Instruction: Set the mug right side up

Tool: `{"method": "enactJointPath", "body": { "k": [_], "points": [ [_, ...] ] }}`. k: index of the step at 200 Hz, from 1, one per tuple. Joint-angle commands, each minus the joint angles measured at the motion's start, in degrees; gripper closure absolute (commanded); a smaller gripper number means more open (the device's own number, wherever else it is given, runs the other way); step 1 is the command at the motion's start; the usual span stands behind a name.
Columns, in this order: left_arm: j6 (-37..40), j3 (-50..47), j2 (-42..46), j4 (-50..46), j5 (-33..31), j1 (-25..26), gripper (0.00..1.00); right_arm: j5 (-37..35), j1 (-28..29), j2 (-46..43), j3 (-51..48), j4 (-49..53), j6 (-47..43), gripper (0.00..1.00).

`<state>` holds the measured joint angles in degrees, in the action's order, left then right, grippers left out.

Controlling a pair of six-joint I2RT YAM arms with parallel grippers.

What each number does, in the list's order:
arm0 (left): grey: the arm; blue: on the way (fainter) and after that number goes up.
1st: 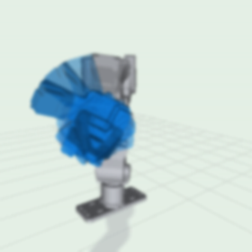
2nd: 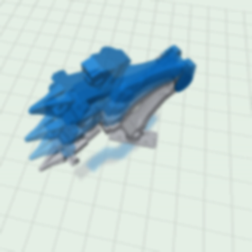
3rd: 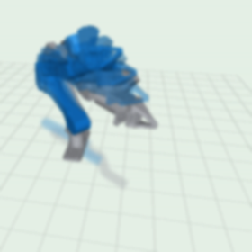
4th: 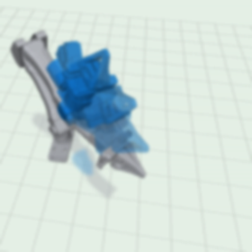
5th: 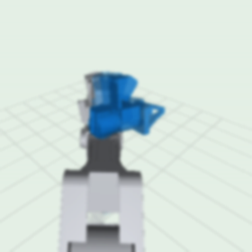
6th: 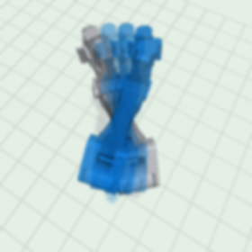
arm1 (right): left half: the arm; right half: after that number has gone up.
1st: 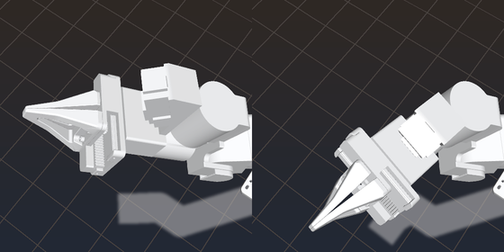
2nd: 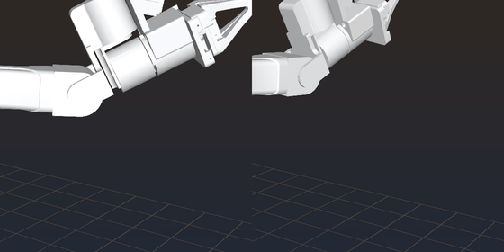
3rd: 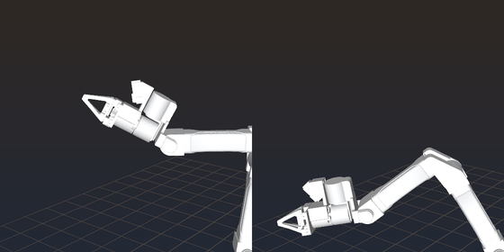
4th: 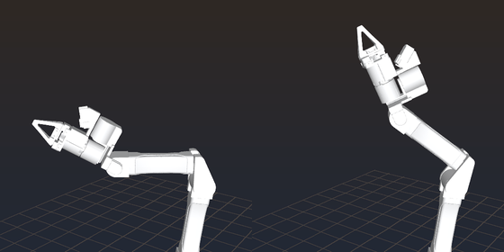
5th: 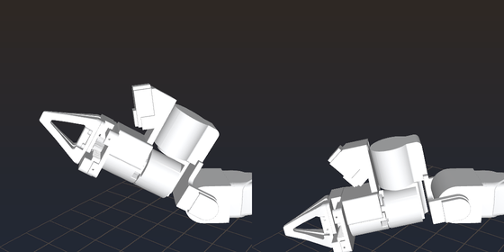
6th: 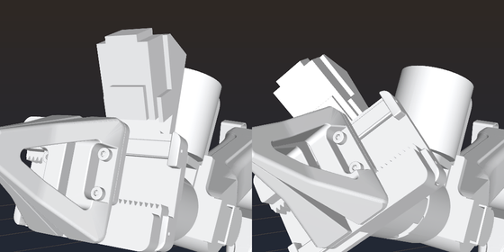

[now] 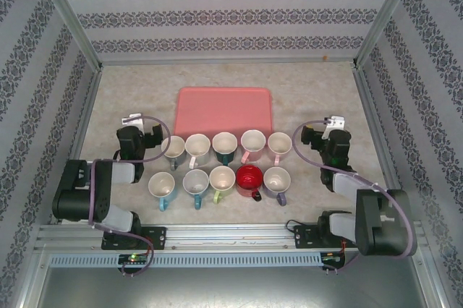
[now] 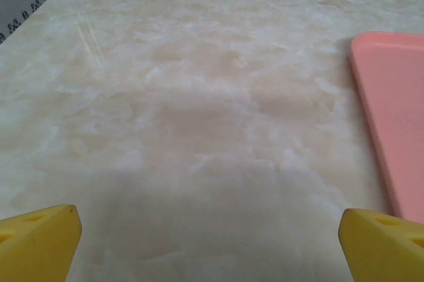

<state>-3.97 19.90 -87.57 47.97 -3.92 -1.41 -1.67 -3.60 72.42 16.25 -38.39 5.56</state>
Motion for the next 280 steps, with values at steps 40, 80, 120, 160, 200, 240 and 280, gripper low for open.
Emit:
{"method": "enactJointPath", "body": {
  "k": [40, 80, 120, 160, 200, 240, 280],
  "points": [
    [1.6, 1.0, -3.2, 8.0, -2.3, 1.4, 0.00, 5.9, -0.6, 8.7, 0.2, -16.6, 0.4, 0.02],
    [1.6, 0.9, -3.3, 8.3, -2.3, 1.4, 0.00, -0.1, 4.9, 13.7, 5.4, -12.4, -4.8, 0.02],
    [1.8, -0.6, -2.7, 10.2, -2.3, 1.4, 0.00, -0.8, 5.0, 14.4, 6.0, -12.9, -4.4, 0.02],
    [1.3, 1.2, -3.1, 7.3, -0.7, 0.8, 0.00, -0.6, 4.9, 14.2, 5.6, -13.6, -4.3, 0.02],
    [1.4, 1.0, -3.3, 8.1, -0.7, 0.8, 0.00, -0.6, 4.9, 14.2, 5.7, -13.4, -4.3, 0.02],
    [1.9, -0.6, -3.2, 11.1, 0.1, 1.0, 0.00, -0.7, 4.9, 14.2, 5.7, -13.4, -4.3, 0.02],
    [3.0, 1.9, -3.2, 6.3, 2.9, 1.0, 0.00, -0.7, 4.9, 14.2, 5.7, -13.4, -4.3, 0.02]
  ]
}}
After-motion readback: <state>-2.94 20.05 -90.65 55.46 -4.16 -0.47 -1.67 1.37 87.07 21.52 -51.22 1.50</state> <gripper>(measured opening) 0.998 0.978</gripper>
